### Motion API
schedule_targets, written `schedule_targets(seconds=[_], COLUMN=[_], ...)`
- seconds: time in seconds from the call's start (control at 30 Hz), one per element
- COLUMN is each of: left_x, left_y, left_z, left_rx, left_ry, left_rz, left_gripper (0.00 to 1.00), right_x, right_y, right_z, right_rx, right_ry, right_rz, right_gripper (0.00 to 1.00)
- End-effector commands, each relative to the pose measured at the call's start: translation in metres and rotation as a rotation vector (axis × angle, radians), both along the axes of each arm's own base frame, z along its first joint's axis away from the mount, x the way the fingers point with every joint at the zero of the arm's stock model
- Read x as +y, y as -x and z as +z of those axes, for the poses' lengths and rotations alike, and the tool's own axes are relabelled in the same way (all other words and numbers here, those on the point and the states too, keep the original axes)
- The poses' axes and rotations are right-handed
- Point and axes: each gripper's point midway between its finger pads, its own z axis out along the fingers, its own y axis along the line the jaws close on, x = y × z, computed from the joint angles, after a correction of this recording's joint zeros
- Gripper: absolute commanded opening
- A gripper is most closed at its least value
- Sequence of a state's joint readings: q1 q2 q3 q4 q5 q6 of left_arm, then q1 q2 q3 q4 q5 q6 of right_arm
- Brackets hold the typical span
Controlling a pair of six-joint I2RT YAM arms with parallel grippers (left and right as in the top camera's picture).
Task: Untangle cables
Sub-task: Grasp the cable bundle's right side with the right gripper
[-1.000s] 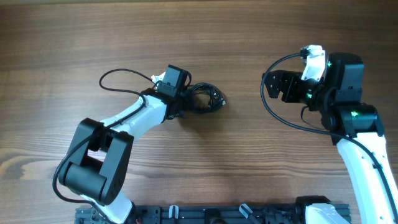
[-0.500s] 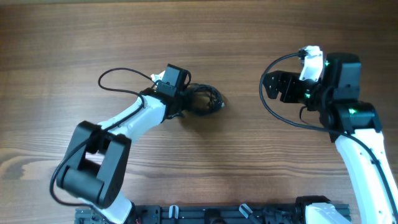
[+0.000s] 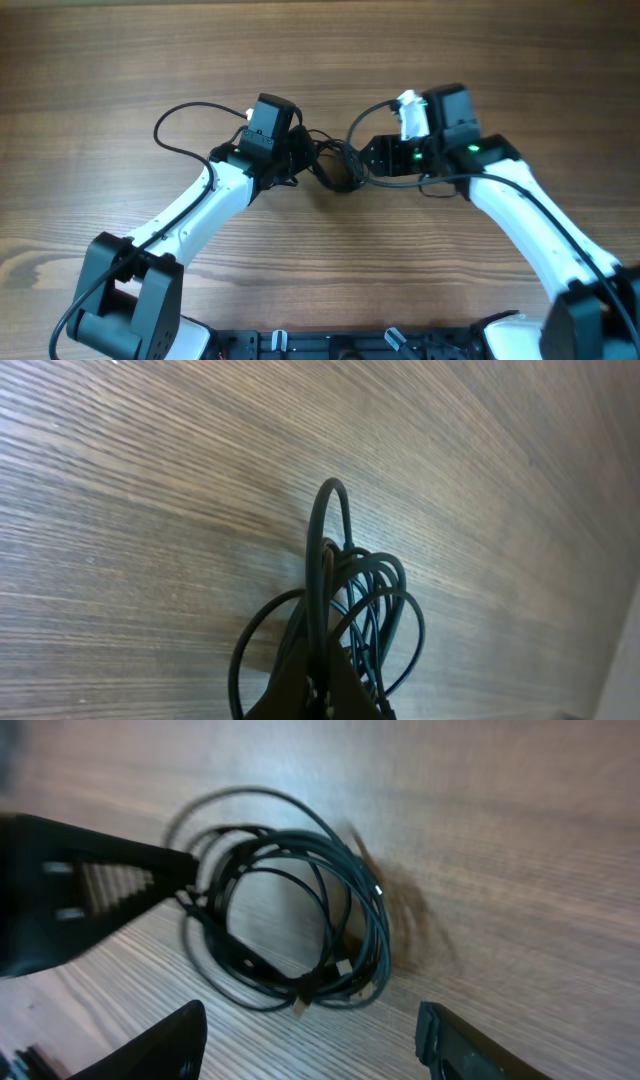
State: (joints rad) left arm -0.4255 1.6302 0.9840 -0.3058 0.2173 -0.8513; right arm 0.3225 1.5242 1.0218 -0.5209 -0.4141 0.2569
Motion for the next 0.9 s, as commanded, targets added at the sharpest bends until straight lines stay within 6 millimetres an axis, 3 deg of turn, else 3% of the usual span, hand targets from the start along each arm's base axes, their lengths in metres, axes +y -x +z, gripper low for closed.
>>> schedule_targets(seconds=[0.0, 0.23, 0.4, 0.57, 0.87], left_x=[-0.012, -0.02, -0.021, -0.022, -0.032], left_y=[0.002, 0.003, 0.001, 0.001, 0.005], left_z=[0.015, 0.027, 0.039, 0.045, 0.055], left_rx=[-0.015, -0.037, -0.07, -0.079, -0.038], left_ry=[0.054, 0.106, 0.121, 0.134, 0.231], left_rz=[-0.043, -0.074, -0.075, -0.072, -0.052], left_gripper=[0.04, 0.04, 0.04, 0.04, 0.04], right_x=[0.004, 0.004, 0.004, 0.004, 0.023], right_y=[-0.002, -0.006, -0.007, -0.01, -0.009], right_z=[-0.032, -0.069, -0.082, -0.084, -0.072], right_rx=[0.071, 0.143, 0.162, 0.164, 0.179], right_ry=[0.046, 0.076, 0.086, 0.08, -0.037], right_rz=[-0.023, -0.048, -0.05, -0.062, -0.038], right_gripper=[0.69, 0.68, 0.64, 0.34, 0.31])
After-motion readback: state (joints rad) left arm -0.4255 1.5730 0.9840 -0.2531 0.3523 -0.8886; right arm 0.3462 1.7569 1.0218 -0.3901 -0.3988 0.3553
